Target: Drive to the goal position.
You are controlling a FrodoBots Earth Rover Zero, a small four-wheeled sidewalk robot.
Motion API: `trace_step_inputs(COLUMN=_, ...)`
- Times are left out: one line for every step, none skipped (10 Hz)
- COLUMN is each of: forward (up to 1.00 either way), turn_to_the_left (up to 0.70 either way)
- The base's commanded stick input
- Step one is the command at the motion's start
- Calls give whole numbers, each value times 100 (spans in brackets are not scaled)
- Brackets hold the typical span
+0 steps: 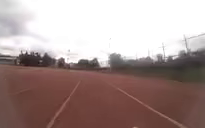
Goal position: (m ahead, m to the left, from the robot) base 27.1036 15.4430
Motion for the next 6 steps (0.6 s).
trace_step_inputs(forward=70, turn_to_the_left=0)
trace_step_inputs(forward=70, turn_to_the_left=0)
trace_step_inputs(forward=70, turn_to_the_left=0)
trace_step_inputs(forward=70, turn_to_the_left=0)
trace_step_inputs(forward=70, turn_to_the_left=0)
trace_step_inputs(forward=70, turn_to_the_left=0)
